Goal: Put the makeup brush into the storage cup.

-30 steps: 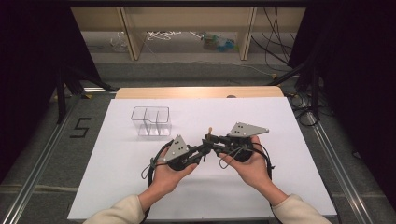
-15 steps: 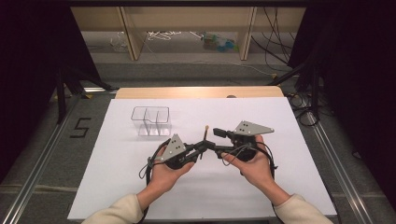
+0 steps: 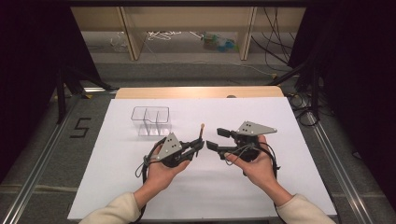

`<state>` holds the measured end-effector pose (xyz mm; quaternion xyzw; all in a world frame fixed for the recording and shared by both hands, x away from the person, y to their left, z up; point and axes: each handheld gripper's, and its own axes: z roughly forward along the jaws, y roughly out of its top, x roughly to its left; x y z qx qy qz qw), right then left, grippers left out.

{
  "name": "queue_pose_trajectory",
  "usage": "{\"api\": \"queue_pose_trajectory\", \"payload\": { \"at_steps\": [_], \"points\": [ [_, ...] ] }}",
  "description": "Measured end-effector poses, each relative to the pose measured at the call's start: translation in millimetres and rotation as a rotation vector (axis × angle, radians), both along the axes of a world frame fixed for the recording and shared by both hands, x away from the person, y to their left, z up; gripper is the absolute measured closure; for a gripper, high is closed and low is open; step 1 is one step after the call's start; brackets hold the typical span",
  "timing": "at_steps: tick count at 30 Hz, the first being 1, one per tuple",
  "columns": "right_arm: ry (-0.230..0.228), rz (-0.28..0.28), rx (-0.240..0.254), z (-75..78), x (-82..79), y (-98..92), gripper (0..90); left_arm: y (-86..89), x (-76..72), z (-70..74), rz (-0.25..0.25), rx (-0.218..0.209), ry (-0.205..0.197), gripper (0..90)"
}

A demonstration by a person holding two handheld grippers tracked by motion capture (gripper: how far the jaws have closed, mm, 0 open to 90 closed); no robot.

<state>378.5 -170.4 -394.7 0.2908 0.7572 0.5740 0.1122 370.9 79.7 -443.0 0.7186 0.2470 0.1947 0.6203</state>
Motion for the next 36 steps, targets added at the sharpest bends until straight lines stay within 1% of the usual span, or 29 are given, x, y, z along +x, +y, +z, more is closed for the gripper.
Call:
{"api": "queue_pose_trajectory", "payload": {
  "at_steps": [2,3,4,5,6,8,11,12,13,14,15,16,17,18,19,21,23,24,25,26,27,28,29,30,31,32,33,34,36],
  "points": [
    [-0.003,-0.006,0.006,-0.4,0.1,-0.9,33.5,2.6,0.7,1.2,0.008,-0.003,-0.004,82.8],
    [0.000,0.002,0.001,-0.2,0.2,-1.9,32.9,3.9,1.1,1.5,0.011,0.000,-0.008,82.8],
    [-0.002,-0.002,-0.001,-0.1,0.0,-2.3,32.7,5.2,1.4,1.9,0.013,0.003,-0.013,82.8],
    [-0.004,-0.001,-0.002,-0.1,0.0,-2.7,32.7,6.1,1.2,1.9,0.017,0.001,-0.007,82.8],
    [-0.011,0.001,0.013,-0.8,0.3,-2.3,32.6,7.1,1.3,2.1,0.019,0.002,-0.007,82.8],
    [-0.005,0.003,0.007,-0.7,-0.6,-3.6,31.7,9.6,1.8,2.9,0.021,0.005,-0.013,82.8],
    [-0.010,0.000,0.011,-1.1,-0.8,-5.4,30.4,13.2,2.8,4.2,0.030,0.002,-0.015,82.8],
    [-0.012,-0.002,0.008,-1.1,-0.9,-5.9,29.5,14.4,3.2,4.5,0.031,0.001,-0.013,82.8],
    [-0.022,-0.004,-0.009,-0.9,-0.9,-7.0,28.7,15.4,3.3,4.6,0.035,-0.001,-0.014,82.8],
    [-0.023,0.001,-0.010,-1.3,-1.0,-6.8,27.9,16.3,3.6,4.9,0.036,0.000,-0.017,82.8],
    [-0.023,0.002,-0.019,-1.0,-1.2,-7.5,27.3,16.7,3.3,4.8,0.040,-0.006,-0.009,82.7],
    [-0.027,-0.005,-0.007,-1.6,-1.4,-7.0,27.0,17.5,3.7,5.0,0.040,-0.003,-0.013,82.7],
    [-0.030,-0.003,-0.005,-1.7,-1.3,-7.2,26.7,18.0,3.9,5.1,0.041,-0.004,-0.015,82.7],
    [-0.025,0.011,-0.013,-1.3,-1.5,-7.7,26.3,18.6,3.8,5.4,0.044,-0.003,-0.013,82.7],
    [-0.038,0.011,-0.011,-1.8,-1.5,-7.2,24.9,19.3,4.1,5.7,0.043,-0.003,-0.016,82.7],
    [-0.039,0.011,-0.024,-1.3,-1.9,-7.7,23.5,20.6,4.6,6.2,0.046,-0.004,-0.018,82.7],
    [-0.041,0.011,-0.020,-1.6,-1.7,-8.1,23.0,22.4,4.8,6.5,0.052,-0.004,-0.016,82.6],
    [-0.041,0.013,-0.013,-1.5,-1.6,-8.6,21.4,23.7,5.0,6.9,0.054,-0.001,-0.019,82.7],
    [-0.045,0.010,-0.011,-1.3,-1.5,-9.4,20.8,24.2,4.9,6.9,0.059,-0.009,-0.016,82.6],
    [-0.040,0.010,-0.011,-0.5,-1.9,-10.3,20.8,25.5,5.0,7.3,0.059,-0.006,-0.017,82.6],
    [-0.044,0.007,-0.013,-0.1,-2.0,-11.1,20.5,26.7,5.1,7.8,0.063,-0.006,-0.019,82.6],
    [-0.054,0.000,-0.001,-0.4,-1.7,-10.9,20.4,28.2,5.4,8.3,0.063,-0.004,-0.026,82.6],
    [-0.054,0.000,0.003,0.0,-1.7,-11.5,20.4,29.4,5.0,8.7,0.072,-0.008,-0.021,82.6],
    [-0.054,-0.005,0.002,0.2,-1.6,-12.2,20.4,30.8,5.0,9.0,0.074,-0.010,-0.023,82.6],
    [-0.050,-0.008,-0.009,0.9,-2.1,-13.4,20.4,32.7,5.3,9.6,0.078,-0.005,-0.030,82.6],
    [-0.055,-0.017,-0.011,0.8,-2.0,-13.8,20.4,33.8,4.8,9.6,0.086,-0.016,-0.020,82.6],
    [-0.056,-0.019,-0.011,0.6,-1.9,-14.3,20.2,35.5,5.1,10.0,0.089,-0.013,-0.026,82.6],
    [-0.057,-0.013,0.002,-0.2,-1.5,-14.1,20.2,37.3,4.9,10.3,0.093,-0.012,-0.025,82.6],
    [-0.053,-0.015,-0.004,-0.1,-1.5,-15.7,20.2,40.7,5.2,10.9,0.097,-0.012,-0.029,82.6]
  ]
}}
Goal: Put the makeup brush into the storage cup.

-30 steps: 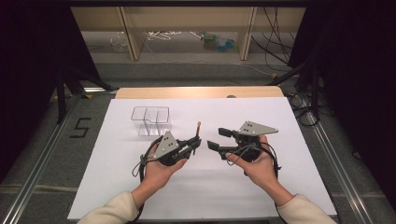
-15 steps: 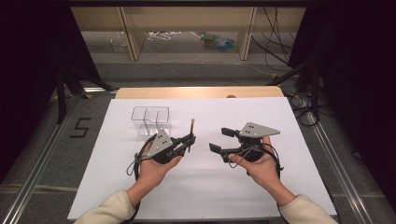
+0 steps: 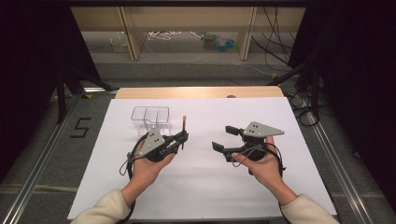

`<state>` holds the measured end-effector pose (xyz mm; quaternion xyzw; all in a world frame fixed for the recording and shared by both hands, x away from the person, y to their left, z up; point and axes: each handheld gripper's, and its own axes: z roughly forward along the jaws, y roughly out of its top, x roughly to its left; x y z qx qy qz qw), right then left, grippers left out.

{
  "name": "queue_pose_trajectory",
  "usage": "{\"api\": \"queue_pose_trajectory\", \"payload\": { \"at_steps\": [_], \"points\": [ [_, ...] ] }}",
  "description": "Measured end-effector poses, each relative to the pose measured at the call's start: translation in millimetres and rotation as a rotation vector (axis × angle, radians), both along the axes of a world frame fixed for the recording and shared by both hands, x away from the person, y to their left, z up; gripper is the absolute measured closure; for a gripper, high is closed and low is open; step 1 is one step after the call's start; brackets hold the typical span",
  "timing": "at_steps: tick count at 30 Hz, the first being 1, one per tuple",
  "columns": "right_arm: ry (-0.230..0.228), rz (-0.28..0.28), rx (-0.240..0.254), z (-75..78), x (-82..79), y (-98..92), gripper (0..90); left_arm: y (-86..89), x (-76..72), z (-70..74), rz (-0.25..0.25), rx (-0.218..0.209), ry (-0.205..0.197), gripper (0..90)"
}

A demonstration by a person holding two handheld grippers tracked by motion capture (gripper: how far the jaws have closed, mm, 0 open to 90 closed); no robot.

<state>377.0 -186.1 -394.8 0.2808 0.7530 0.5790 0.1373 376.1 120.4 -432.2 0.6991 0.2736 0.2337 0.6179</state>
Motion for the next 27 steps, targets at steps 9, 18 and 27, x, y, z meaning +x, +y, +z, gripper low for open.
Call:
{"api": "queue_pose_trajectory", "payload": {
  "at_steps": [9,18,27],
  "points": [
    [0.000,-0.018,-0.005,0.2,-0.9,-5.4,20.2,8.3,0.0,3.1,0.021,-0.003,-0.011,82.7],
    [0.000,-0.032,-0.006,0.2,-1.0,-12.5,20.2,15.7,0.5,5.4,0.039,-0.007,-0.014,82.7],
    [-0.006,-0.049,-0.009,0.6,-2.4,-18.6,20.2,21.2,1.4,6.5,0.053,-0.016,-0.020,82.7]
  ]
}}
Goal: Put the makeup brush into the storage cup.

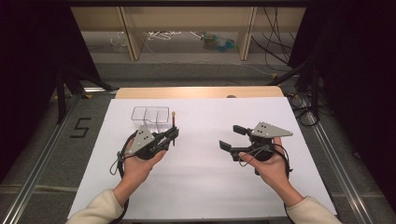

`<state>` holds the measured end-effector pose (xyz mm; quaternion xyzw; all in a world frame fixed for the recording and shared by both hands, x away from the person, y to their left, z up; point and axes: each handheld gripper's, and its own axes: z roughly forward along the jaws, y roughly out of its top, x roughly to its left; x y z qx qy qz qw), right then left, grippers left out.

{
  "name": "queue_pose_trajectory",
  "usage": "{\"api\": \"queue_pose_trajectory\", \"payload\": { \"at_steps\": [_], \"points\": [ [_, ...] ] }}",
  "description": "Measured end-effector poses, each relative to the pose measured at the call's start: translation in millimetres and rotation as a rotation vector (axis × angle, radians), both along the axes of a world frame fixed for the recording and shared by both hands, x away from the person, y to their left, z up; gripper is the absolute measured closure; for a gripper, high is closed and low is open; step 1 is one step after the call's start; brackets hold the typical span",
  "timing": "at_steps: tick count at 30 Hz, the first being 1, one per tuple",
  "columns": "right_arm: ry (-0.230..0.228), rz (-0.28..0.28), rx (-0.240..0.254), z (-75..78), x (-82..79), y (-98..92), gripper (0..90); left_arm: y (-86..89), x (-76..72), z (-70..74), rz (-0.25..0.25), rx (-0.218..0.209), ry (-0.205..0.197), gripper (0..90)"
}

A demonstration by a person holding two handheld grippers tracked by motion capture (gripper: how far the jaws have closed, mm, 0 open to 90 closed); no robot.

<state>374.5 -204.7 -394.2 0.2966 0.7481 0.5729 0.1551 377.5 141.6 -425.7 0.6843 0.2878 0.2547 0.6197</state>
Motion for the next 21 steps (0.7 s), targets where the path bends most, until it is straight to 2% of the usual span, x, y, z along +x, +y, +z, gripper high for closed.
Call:
{"api": "queue_pose_trajectory", "payload": {
  "at_steps": [4,5,10,13,14,15,21],
  "points": [
    [-0.001,-0.001,0.005,-0.5,-1.2,-2.3,20.2,4.5,0.9,1.5,0.007,0.013,-0.012,82.7],
    [-0.003,-0.002,0.002,-0.6,-1.5,-2.9,20.2,4.7,0.6,1.5,0.013,0.000,-0.006,82.7],
    [-0.009,-0.012,0.016,-1.0,-3.4,-5.3,20.2,9.1,1.6,3.8,0.024,0.000,-0.016,82.7],
    [-0.005,-0.009,0.007,-0.6,-4.3,-7.5,20.2,10.9,1.8,4.2,0.030,0.000,-0.017,82.7],
    [-0.003,-0.007,0.009,-0.7,-4.9,-7.9,20.2,12.1,3.9,5.0,0.026,0.011,-0.045,82.7],
    [-0.003,-0.003,0.015,-0.9,-5.2,-8.3,20.2,12.5,4.5,5.2,0.026,0.013,-0.051,82.7],
    [-0.013,-0.005,0.022,-1.7,-7.6,-11.3,20.2,14.9,5.4,5.4,0.033,0.012,-0.050,82.7]
  ]
}}
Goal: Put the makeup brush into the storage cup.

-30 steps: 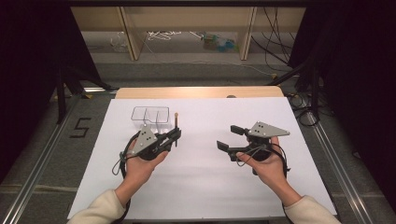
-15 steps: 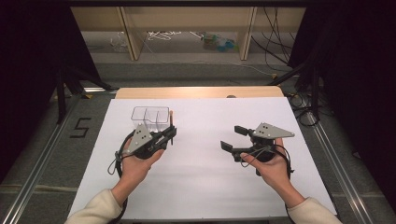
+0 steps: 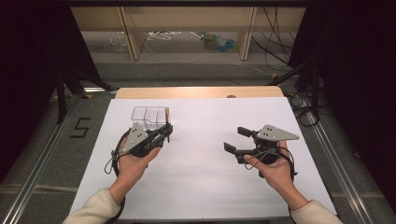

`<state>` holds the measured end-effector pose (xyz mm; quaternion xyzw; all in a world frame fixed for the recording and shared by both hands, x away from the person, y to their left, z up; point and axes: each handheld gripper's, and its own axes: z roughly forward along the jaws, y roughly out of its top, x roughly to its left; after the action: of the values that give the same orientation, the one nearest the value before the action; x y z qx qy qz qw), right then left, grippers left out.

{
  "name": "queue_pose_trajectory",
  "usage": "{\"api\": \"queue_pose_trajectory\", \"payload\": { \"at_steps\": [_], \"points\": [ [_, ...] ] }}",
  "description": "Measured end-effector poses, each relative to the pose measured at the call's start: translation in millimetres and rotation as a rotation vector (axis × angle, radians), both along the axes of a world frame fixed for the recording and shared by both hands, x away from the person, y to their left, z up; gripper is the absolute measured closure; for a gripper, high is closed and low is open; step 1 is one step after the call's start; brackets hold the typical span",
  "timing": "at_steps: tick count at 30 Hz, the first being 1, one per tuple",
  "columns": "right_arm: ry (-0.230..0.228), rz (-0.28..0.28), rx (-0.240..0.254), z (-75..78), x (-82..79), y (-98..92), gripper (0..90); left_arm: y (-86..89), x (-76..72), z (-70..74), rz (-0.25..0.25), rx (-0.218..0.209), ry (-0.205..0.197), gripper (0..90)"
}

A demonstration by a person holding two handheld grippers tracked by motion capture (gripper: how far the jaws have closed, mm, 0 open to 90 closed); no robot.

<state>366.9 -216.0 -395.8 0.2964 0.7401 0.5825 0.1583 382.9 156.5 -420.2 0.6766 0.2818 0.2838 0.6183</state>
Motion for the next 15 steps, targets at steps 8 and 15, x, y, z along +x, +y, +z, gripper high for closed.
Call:
{"api": "queue_pose_trajectory", "payload": {
  "at_steps": [8,15],
  "points": [
    [0.008,-0.003,-0.002,-1.1,-2.3,-5.0,20.3,5.4,0.9,1.4,0.018,-0.005,0.000,82.7],
    [0.003,-0.011,0.000,-1.6,-3.7,-7.8,20.3,7.7,2.0,1.9,0.023,-0.003,-0.009,82.7]
  ]
}}
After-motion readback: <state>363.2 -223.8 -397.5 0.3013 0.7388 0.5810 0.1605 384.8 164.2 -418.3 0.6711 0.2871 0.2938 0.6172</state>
